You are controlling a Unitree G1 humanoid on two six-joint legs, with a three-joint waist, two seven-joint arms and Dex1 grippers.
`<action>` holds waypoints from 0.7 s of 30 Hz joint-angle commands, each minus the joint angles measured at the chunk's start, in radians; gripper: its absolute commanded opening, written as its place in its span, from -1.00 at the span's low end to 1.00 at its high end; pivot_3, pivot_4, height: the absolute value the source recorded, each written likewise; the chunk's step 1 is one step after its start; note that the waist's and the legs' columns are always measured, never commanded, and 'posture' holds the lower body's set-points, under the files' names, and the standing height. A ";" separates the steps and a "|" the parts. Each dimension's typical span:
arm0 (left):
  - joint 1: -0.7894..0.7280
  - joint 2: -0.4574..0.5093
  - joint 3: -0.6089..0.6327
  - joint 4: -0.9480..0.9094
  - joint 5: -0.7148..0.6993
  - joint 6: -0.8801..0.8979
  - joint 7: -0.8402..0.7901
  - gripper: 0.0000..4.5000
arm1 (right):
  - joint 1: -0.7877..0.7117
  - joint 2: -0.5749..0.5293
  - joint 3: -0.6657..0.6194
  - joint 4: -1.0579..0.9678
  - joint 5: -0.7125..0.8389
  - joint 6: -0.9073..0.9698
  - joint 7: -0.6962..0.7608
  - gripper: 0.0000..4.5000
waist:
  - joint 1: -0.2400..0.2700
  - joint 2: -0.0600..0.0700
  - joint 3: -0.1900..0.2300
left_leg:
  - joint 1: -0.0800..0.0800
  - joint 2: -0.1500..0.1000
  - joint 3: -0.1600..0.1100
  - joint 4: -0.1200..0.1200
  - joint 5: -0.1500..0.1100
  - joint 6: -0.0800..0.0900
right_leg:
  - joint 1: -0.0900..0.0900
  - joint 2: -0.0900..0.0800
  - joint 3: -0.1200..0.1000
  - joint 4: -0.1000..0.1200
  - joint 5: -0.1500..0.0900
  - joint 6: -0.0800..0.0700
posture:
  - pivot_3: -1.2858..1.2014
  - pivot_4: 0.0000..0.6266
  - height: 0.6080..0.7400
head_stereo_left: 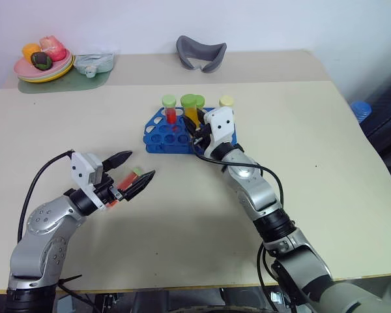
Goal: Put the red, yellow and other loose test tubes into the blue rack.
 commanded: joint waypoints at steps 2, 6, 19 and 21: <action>0.011 0.002 0.020 -0.047 -0.023 0.005 0.014 1.00 | -0.007 0.039 -0.052 0.044 -0.041 -0.075 -0.006 -0.61 | 0.001 0.000 0.000 | 0.000 0.000 0.000 0.000 0.000 0.000 | 0.000 0.000 0.000 0.000 0.000 0.000 | 0.03 -0.52 1.00; 0.008 0.007 0.021 -0.045 -0.027 0.009 0.014 1.00 | -0.003 0.059 -0.064 0.074 -0.065 -0.099 0.006 -0.61 | 0.001 0.000 0.000 | 0.000 0.000 0.000 0.000 0.000 0.000 | 0.000 0.000 0.000 0.000 0.000 0.000 | 0.03 -0.52 1.00; -0.008 0.013 0.019 -0.022 -0.032 0.010 0.009 1.00 | 0.032 0.090 -0.089 0.066 -0.090 -0.130 0.037 0.46 | 0.000 0.000 0.000 | 0.001 0.000 0.000 0.000 0.000 -0.001 | 0.001 0.000 0.000 0.001 0.000 0.000 | 0.03 -0.52 1.00; -0.009 0.012 0.020 -0.016 -0.027 0.008 0.011 1.00 | 0.021 0.088 -0.091 0.015 -0.104 -0.146 0.033 0.91 | -0.001 0.000 0.000 | 0.001 0.000 0.000 0.000 0.000 -0.001 | 0.000 0.000 0.000 0.001 0.000 0.000 | 0.03 -0.52 1.00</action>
